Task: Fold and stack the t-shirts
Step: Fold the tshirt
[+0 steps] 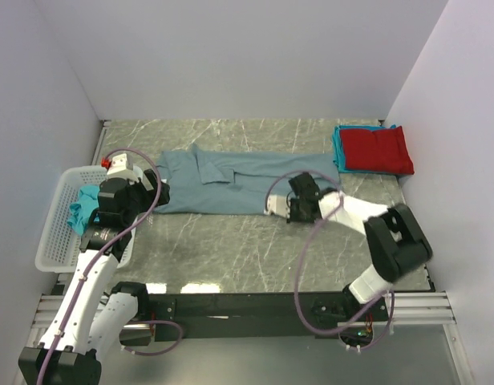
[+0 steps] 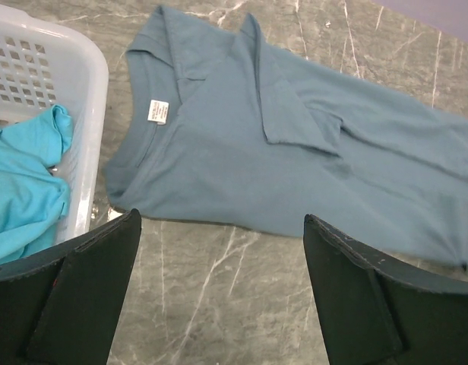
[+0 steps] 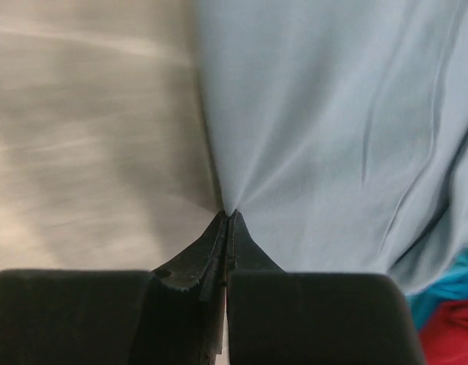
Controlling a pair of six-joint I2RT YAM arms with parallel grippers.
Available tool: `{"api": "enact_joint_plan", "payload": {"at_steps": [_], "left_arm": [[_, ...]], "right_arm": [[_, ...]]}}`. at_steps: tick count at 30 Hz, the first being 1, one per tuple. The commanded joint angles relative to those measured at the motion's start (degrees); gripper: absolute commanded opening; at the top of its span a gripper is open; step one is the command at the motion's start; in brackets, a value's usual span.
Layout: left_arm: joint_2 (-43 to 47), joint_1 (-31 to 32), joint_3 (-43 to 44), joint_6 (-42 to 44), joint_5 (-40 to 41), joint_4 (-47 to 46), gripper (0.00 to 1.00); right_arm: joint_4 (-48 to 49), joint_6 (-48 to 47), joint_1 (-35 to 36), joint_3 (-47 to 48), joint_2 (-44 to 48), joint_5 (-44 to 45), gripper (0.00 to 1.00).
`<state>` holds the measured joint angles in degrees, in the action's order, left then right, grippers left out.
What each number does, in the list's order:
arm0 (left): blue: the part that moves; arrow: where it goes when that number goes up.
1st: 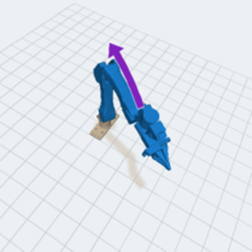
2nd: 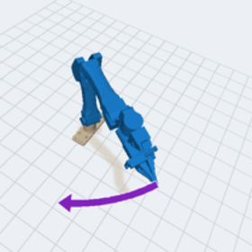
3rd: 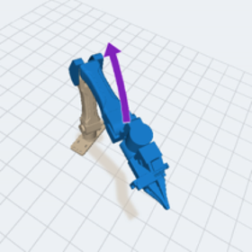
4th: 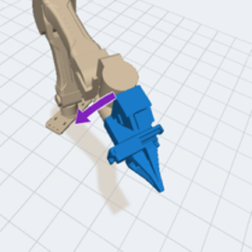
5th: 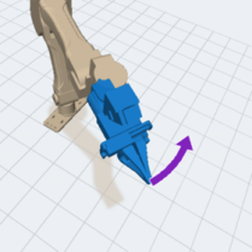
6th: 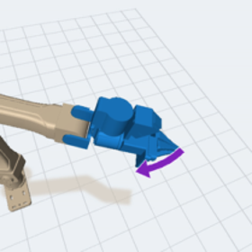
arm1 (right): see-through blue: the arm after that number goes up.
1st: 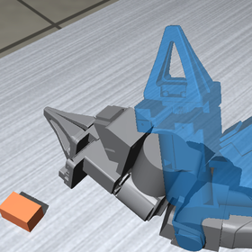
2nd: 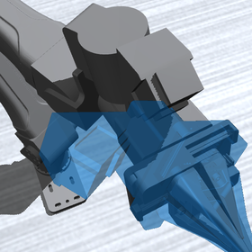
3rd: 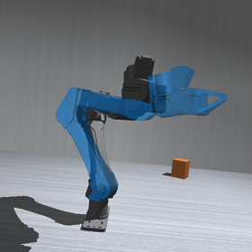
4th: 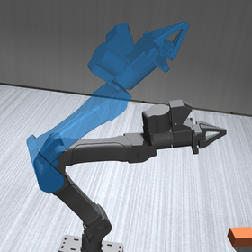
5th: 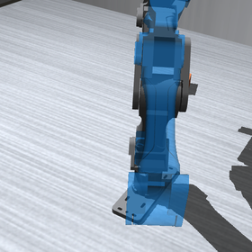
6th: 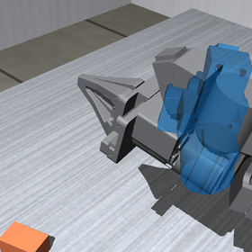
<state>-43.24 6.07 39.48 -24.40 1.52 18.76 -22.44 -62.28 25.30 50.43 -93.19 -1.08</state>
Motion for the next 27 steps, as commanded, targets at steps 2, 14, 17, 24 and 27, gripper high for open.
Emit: {"api": "enact_joint_plan", "payload": {"at_steps": [2, 14, 17, 24, 27], "left_arm": [[0.7, -0.1, 0.6, 1.3, -1.0, -2.0, 0.92], [0.3, -0.1, 0.1, 1.0, -6.4, -2.7, 0.92], [0.8, -0.1, -0.3, 1.0, -5.6, -2.3, 0.93], [-0.3, -0.1, -0.1, 0.8, -6.0, -2.9, 0.92], [-0.6, -0.1, 0.2, 1.3, -4.9, -2.6, 0.92]], "right_arm": [[-8.1, 5.5, 8.2, -9.5, 12.2, -3.2, 0.0], [-19.9, 24.7, 25.8, -2.8, 22.1, -12.2, 0.53], [-17.4, 27.9, 17.4, 4.6, 18.8, -18.1, 0.65], [-8.7, 41.7, 3.9, 25.7, -2.8, -26.2, 0.65], [-6.1, 43.6, 8.9, 31.9, -8.6, -17.2, 0.63]]}}
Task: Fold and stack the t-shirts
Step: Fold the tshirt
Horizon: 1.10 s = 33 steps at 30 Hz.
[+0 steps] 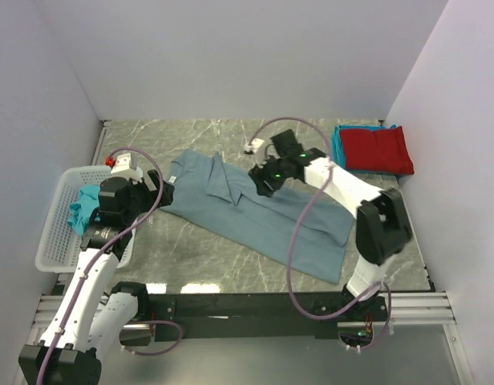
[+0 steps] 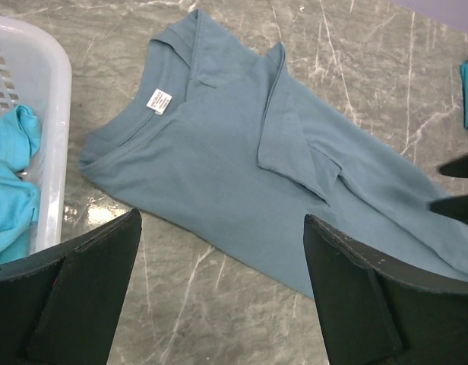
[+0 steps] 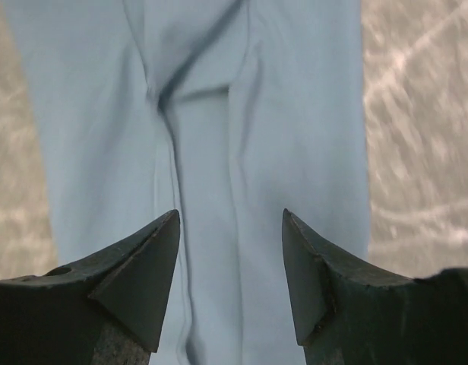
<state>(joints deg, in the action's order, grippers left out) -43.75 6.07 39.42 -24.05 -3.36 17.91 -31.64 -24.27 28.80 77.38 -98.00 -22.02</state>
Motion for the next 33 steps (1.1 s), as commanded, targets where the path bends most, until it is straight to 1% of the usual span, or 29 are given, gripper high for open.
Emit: {"api": "enact_joint_plan", "payload": {"at_steps": [1, 3, 4, 5, 6, 8, 10, 11, 14, 18, 23, 30, 33], "left_arm": [[0.1, -0.1, 0.1, 0.9, 0.7, -1.7, 0.93], [0.7, -0.1, 0.1, 0.9, 1.1, -1.7, 0.93], [0.8, -0.1, 0.0, 0.9, 1.7, -1.7, 0.93], [0.9, -0.1, 0.0, 0.9, 1.9, -1.7, 0.93], [1.0, -0.1, 0.1, 0.9, 2.1, -1.6, 0.92], [1.4, -0.1, 0.2, 1.0, 3.2, -1.5, 0.92], [1.8, -0.1, 0.5, 0.9, 3.4, -1.1, 0.92], [2.5, -0.1, 0.6, 0.9, 6.9, -0.7, 0.92], [4.7, -0.1, 0.6, 0.3, 11.8, 0.0, 0.92], [8.0, -0.1, 0.1, -0.2, 15.0, -0.1, 0.93], [10.2, -0.1, -0.4, -0.2, 14.8, -0.6, 0.92], [8.6, -0.1, -0.1, 0.1, 13.0, -0.8, 0.92], [8.3, -0.1, 0.0, 0.1, 12.7, -0.8, 0.92]], "right_arm": [[3.9, 5.8, 9.0, 6.5, -5.1, 6.9, 0.63], [5.2, 5.7, 12.1, 11.0, -9.3, 11.9, 0.63], [5.4, 5.9, 14.6, 12.7, -10.9, 16.4, 0.63], [5.4, 5.7, 15.8, 16.0, -12.3, 18.4, 0.63], [5.1, 5.4, 16.5, 17.6, -15.3, 19.9, 0.64], [4.2, 4.9, 18.7, 22.2, -18.2, 23.4, 0.64], [3.4, 4.9, 19.8, 25.0, -22.1, 25.0, 0.64], [2.8, 5.0, 20.6, 27.2, -23.3, 25.9, 0.64], [3.3, 5.1, 21.6, 29.7, -26.7, 27.3, 0.64], [3.2, 5.1, 22.4, 32.8, -30.9, 28.7, 0.64], [2.5, 5.2, 22.6, 35.8, -34.0, 29.8, 0.63], [2.7, 4.8, 22.9, 36.0, -36.3, 31.0, 0.6], [3.0, 4.8, 22.9, 36.2, -36.7, 31.1, 0.57]]}}
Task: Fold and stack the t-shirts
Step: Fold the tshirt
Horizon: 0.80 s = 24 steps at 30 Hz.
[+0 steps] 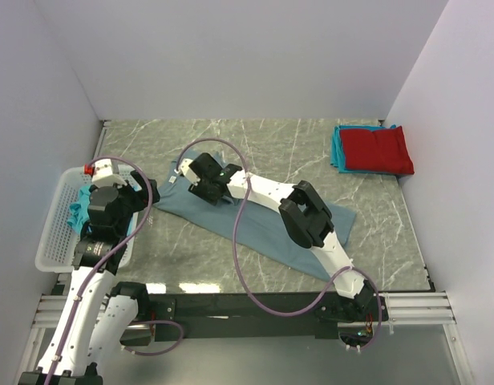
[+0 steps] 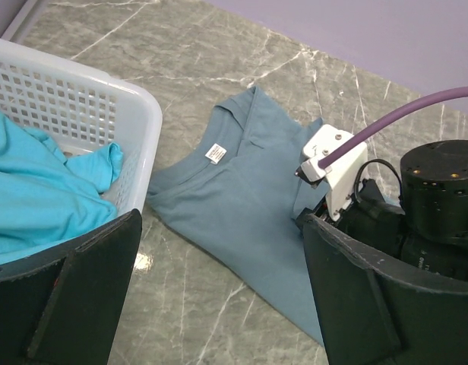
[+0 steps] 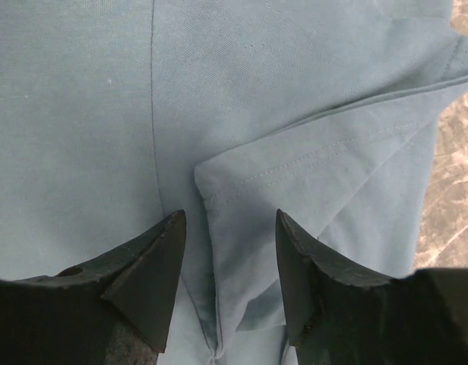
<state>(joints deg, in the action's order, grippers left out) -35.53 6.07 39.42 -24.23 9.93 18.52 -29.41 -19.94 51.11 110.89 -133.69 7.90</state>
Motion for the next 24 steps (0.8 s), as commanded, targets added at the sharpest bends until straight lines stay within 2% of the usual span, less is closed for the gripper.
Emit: {"api": "enact_joint_plan", "payload": {"at_steps": [1, 4, 6, 7, 13, 24], "left_arm": [[0.3, -0.1, 0.0, 0.4, -0.5, -1.4, 0.92], [0.3, -0.1, 0.0, 0.4, -0.4, -1.5, 0.92], [0.1, -0.1, 0.0, 0.4, -0.4, -1.4, 0.92], [0.2, -0.1, 0.0, 0.4, -0.5, -1.4, 0.92], [-0.2, -0.1, 0.0, 0.6, -0.8, -1.5, 0.92], [-0.3, -0.1, 0.0, 0.7, -1.3, -1.5, 0.92]], "right_arm": [[0.7, 0.5, 0.6, 2.8, -1.3, 1.2, 0.57], [0.4, 0.3, 0.6, 3.2, -2.0, 1.2, 0.53], [0.7, 0.3, 0.6, 3.1, -1.8, 1.8, 0.46], [1.2, 0.3, 0.6, 2.7, -1.6, 2.0, 0.36], [4.5, 0.3, 0.4, -1.3, 2.5, 4.5, 0.17], [9.1, 5.4, -2.0, -11.1, 13.4, 4.3, 0.13]]}}
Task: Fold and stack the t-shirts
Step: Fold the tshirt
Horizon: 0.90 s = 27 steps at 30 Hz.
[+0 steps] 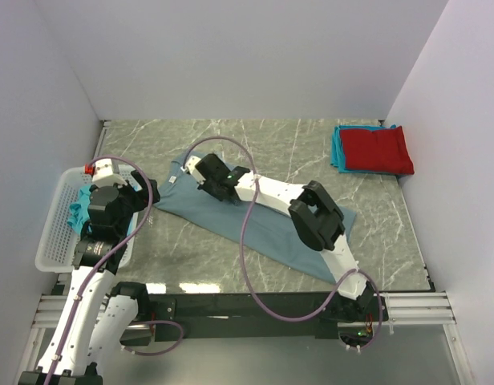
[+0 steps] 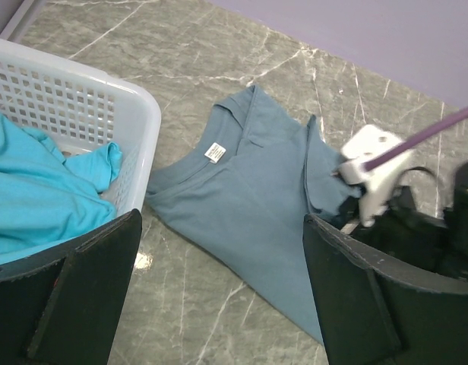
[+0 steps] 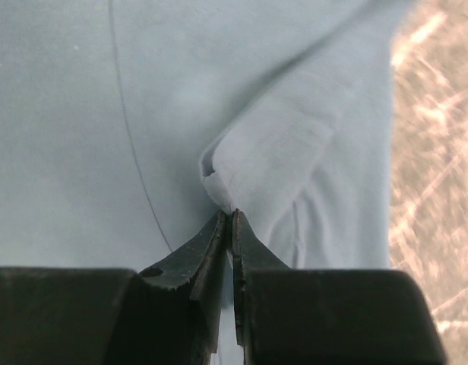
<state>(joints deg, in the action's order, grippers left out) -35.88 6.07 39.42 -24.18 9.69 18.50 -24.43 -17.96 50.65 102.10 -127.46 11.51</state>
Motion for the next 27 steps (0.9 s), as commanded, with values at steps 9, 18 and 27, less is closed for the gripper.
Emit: {"api": "enact_joint_plan", "payload": {"at_steps": [9, 18, 27], "left_arm": [[-0.2, -0.1, 0.0, 0.7, -1.6, -1.5, 0.92], [-1.2, -0.1, -0.2, 0.5, -2.6, -1.5, 0.92], [-3.5, -0.1, 0.0, 0.6, -4.7, -1.7, 0.91]], "right_arm": [[7.6, 13.0, -10.8, -12.5, 14.3, -1.8, 0.44], [7.5, 16.5, -18.3, -14.8, 17.6, -10.3, 0.61], [1.3, -13.0, -11.8, -18.3, 21.0, -22.9, 0.61]]}}
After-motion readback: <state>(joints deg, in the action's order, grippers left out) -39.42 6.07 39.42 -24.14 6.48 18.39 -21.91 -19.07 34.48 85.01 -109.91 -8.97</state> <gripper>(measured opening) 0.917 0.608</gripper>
